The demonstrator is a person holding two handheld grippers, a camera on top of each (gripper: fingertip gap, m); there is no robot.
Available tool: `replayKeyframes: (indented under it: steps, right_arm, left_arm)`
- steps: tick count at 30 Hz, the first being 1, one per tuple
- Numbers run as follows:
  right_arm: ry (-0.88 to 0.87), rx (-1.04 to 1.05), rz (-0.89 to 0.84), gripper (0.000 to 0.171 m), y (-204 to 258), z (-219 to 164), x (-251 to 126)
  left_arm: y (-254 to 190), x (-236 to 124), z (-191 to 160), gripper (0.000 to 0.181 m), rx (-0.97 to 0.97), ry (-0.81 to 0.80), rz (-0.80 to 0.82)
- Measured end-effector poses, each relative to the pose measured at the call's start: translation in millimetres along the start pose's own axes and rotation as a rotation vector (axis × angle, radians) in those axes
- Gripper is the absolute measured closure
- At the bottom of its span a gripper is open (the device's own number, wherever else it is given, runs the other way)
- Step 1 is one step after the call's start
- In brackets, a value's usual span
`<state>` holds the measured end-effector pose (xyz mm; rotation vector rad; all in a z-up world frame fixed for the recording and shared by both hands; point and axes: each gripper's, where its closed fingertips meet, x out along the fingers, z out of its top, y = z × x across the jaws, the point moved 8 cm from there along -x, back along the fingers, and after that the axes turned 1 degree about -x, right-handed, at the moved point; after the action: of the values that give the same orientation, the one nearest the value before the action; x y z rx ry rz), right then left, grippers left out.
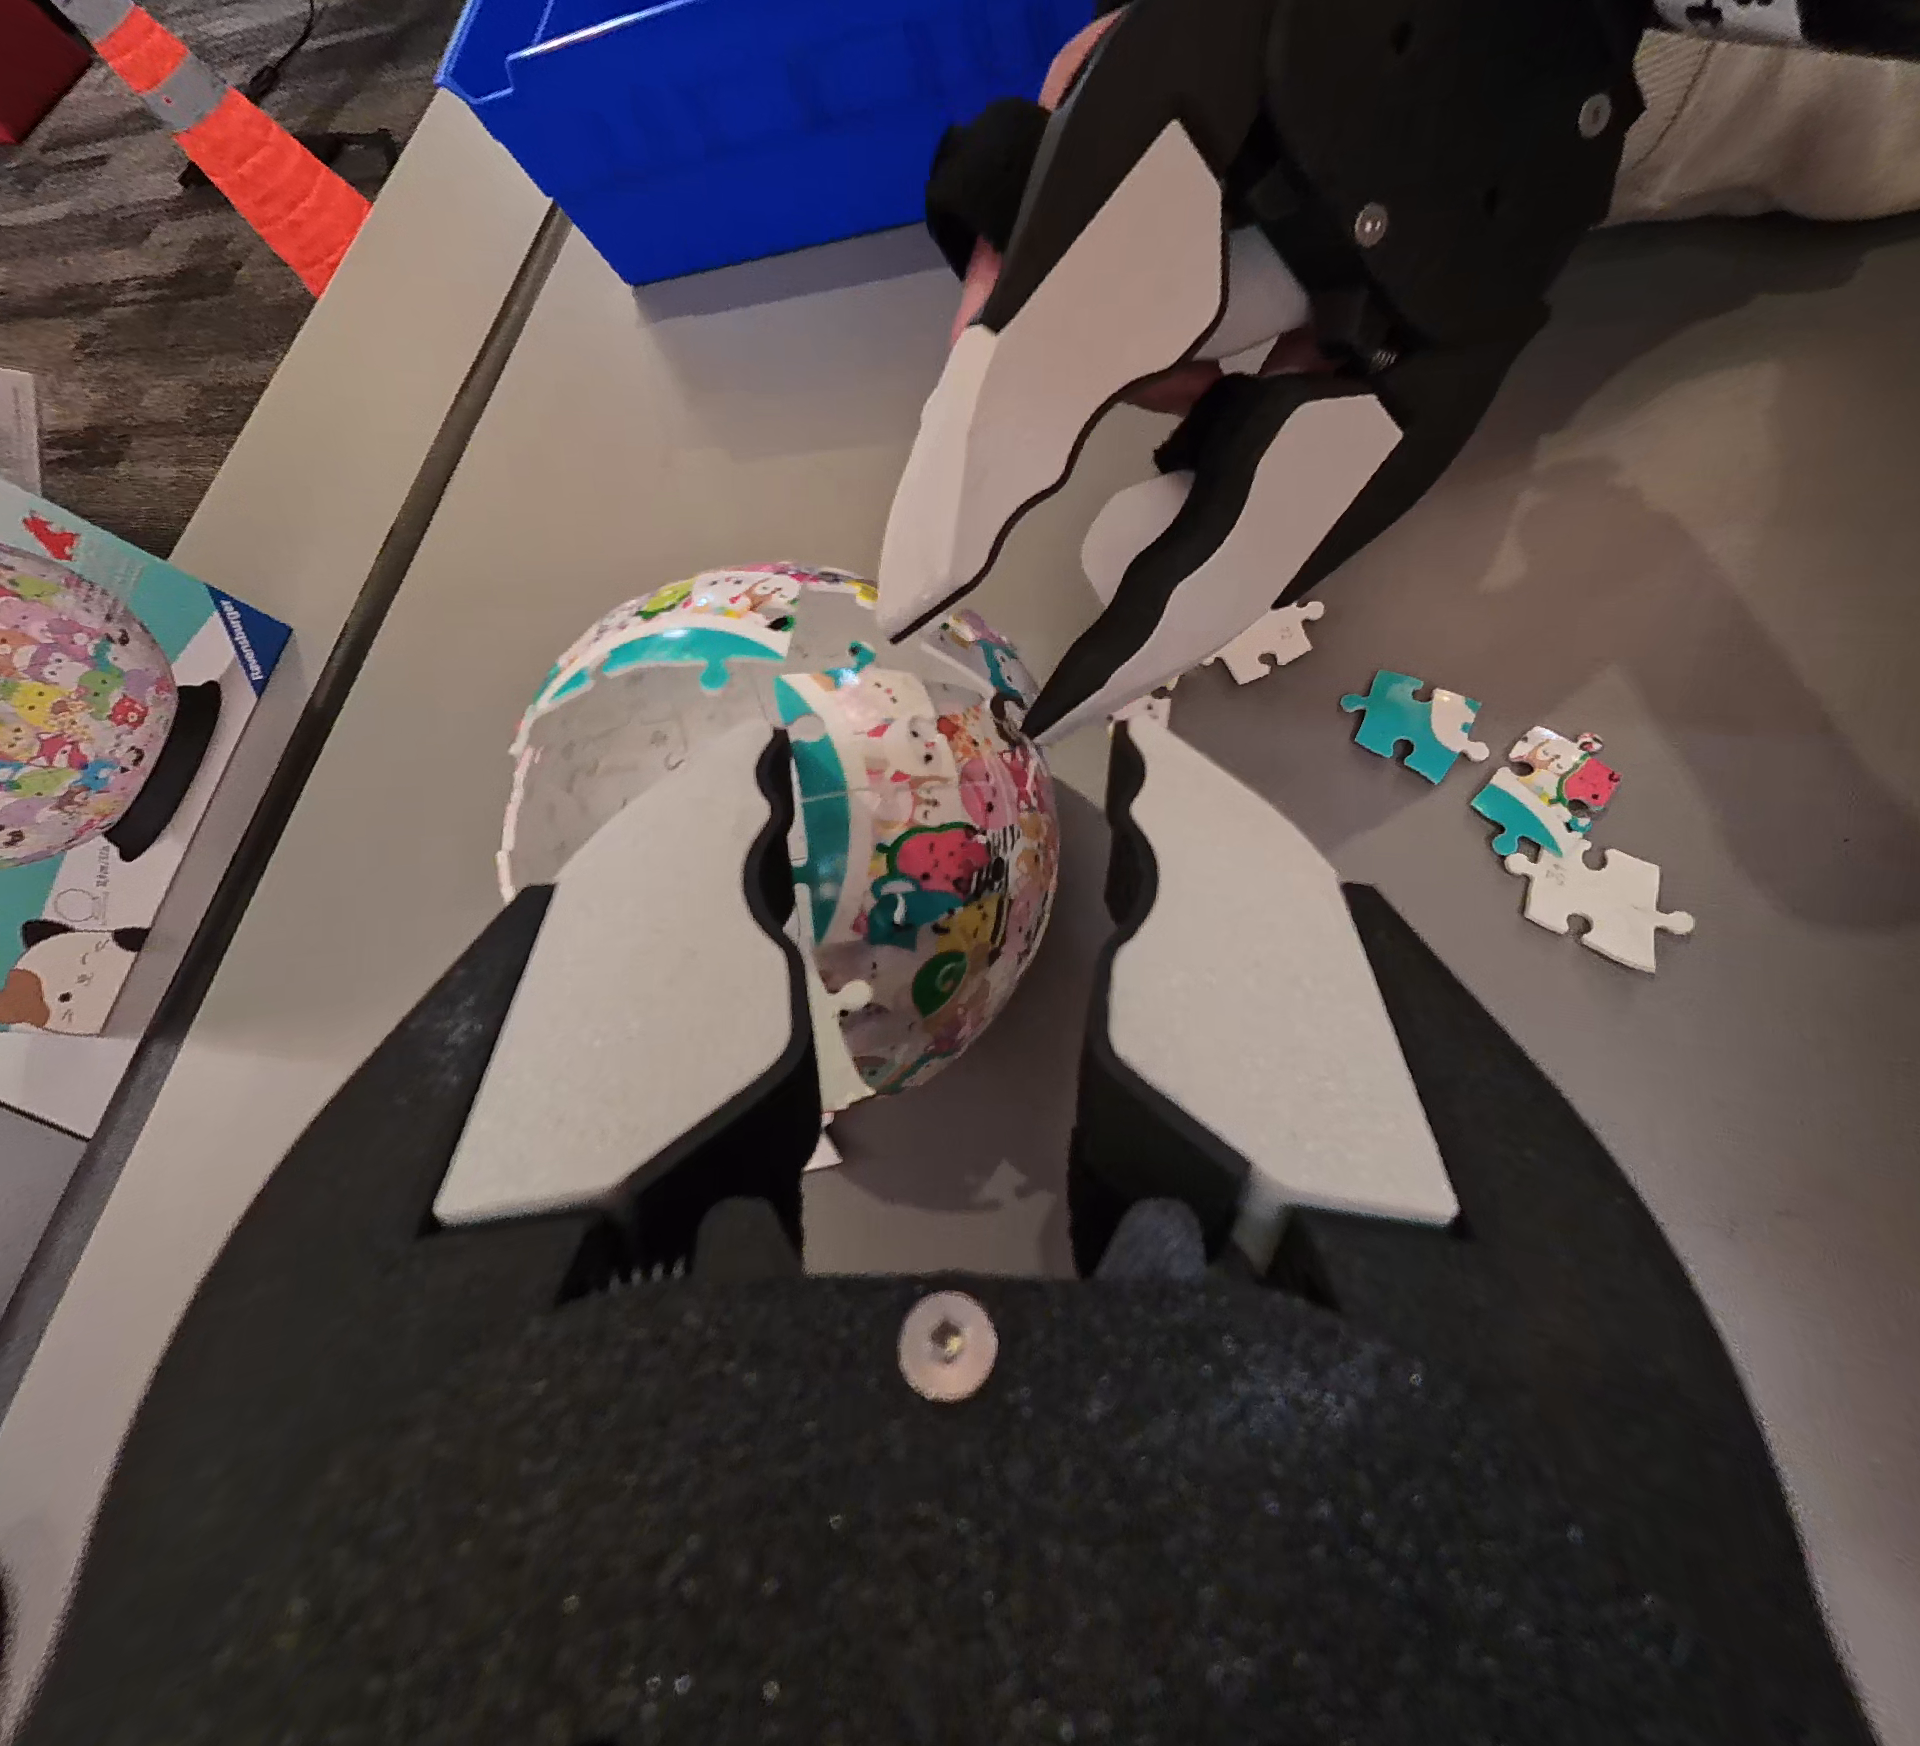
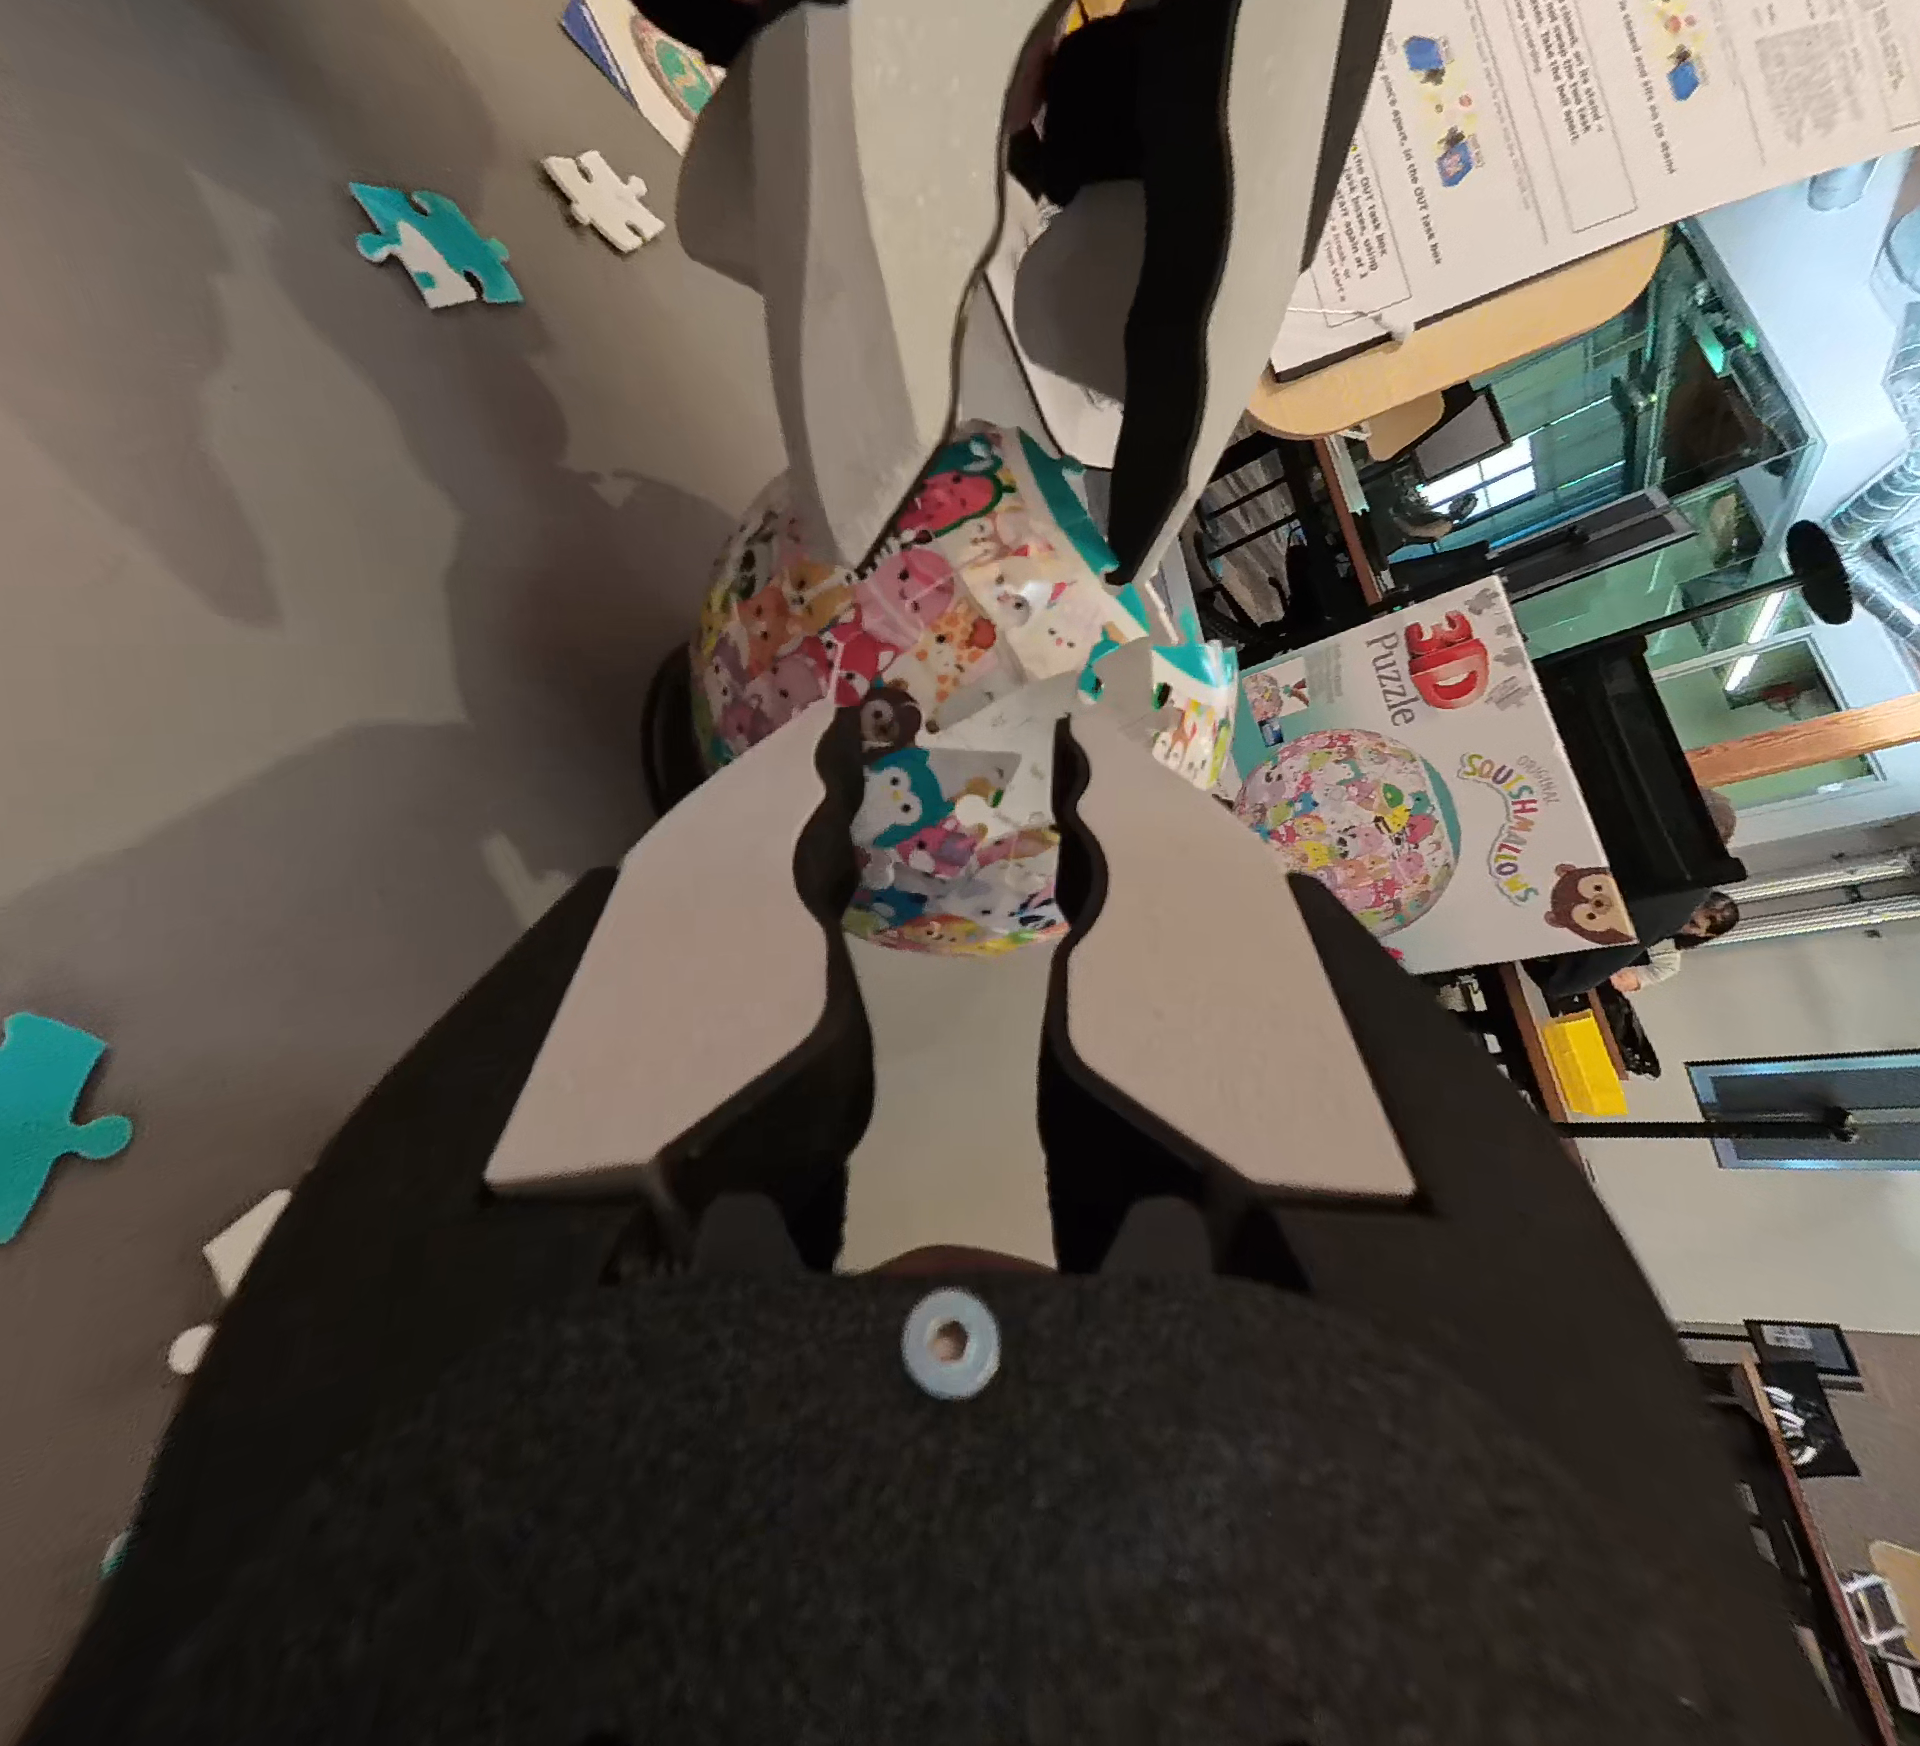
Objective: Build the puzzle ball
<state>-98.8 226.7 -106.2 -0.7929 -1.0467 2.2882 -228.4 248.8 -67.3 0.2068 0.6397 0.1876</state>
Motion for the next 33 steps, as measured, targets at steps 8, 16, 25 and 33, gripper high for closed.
replayKeyframes:
  steps: [8, 16, 25, 33]
  right_arm:
    - [-0.007, 0.032, -0.023, 0.137, 0, -5, -15]
    - [0.048, 0.414, 0.156, 0.149, 25, -20, -19]
    - [0.033, 0.390, 0.257, 0.145, 41, -10, -12]
    - [0.040, 0.366, 0.238, 0.136, 42, -12, -12]
  left_arm:
    - [1, -2, -1, 0.124, -0.002, -0.001, 0.007]
    - [2, -2, -5, 0.126, -0.014, -0.011, 0.010]
    - [1, -1, -3, 0.126, -0.013, -0.007, 0.010]
    - [1, -1, -5, 0.126, -0.014, -0.002, 0.015]
